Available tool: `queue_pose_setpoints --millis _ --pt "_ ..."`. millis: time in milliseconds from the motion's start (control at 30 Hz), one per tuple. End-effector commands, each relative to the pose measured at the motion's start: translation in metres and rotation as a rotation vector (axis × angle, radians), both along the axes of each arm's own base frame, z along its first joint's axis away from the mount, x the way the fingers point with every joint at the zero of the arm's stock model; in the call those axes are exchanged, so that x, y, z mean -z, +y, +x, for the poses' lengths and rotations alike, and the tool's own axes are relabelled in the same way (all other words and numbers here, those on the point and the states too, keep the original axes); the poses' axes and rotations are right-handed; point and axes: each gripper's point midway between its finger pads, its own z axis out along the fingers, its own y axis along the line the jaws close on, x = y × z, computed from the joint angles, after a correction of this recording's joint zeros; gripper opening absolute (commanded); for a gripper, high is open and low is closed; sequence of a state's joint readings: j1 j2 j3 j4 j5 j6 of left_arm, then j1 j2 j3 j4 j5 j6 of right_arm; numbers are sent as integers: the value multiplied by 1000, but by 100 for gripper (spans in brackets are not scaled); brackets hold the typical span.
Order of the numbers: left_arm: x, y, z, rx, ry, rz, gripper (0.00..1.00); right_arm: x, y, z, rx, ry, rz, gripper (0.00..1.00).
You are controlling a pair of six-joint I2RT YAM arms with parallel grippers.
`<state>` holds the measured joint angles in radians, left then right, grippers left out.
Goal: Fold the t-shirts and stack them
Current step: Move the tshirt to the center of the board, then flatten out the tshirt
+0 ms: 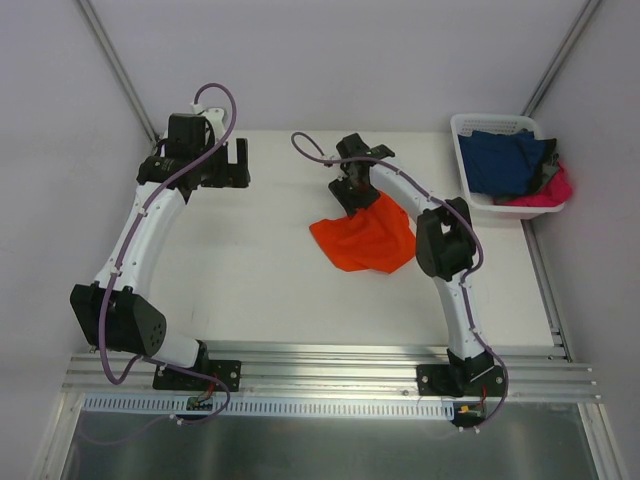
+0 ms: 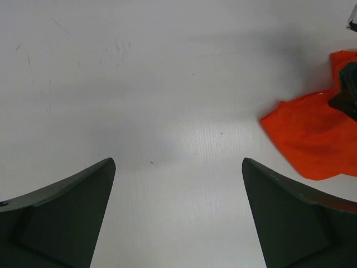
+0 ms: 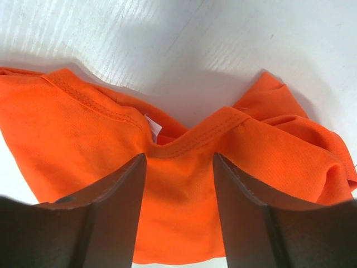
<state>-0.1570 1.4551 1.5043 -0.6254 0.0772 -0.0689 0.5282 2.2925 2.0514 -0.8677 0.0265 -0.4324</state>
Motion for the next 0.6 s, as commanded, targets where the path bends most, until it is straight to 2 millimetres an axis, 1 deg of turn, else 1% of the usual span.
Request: queue_pose_setpoints --millis 0,167,200,233,267,300,333,400,433,500,533,567 --pt "-15 -5 0 2 -36 -39 99 1 -1 5 -38 -33 -58 54" --pt "-12 -5 -2 2 -27 -44 99 12 -5 5 -64 -25 -88 42" --pt "-13 -6 -2 1 -28 -46 99 14 -6 6 -64 -26 -95 34" --pt "-13 -5 -3 1 -28 -46 99 11 -5 7 -64 -33 -93 28" --pt "-12 -5 -3 1 -28 -46 99 11 -5 8 -67 -38 -95 13" --pt "-12 -6 -4 2 -28 -47 99 8 -7 10 -67 -51 -108 6" --pt "-10 -5 -4 1 -24 -45 99 0 -5 11 -71 -70 -105 1" --pt "-9 -5 -5 1 -21 -45 99 -12 -8 14 -77 -101 -116 1" --pt "-7 -5 -5 -1 -17 -44 99 -26 -9 15 -75 -126 -106 1" --pt "-8 -3 -4 -14 -17 -52 99 -45 -10 17 -69 -164 -100 1" --pt "-10 1 -3 -37 -25 -46 99 -71 -6 17 -70 -212 -69 1" --pt "-10 9 0 -79 -25 -53 99 -84 -3 18 -73 -236 -50 1"
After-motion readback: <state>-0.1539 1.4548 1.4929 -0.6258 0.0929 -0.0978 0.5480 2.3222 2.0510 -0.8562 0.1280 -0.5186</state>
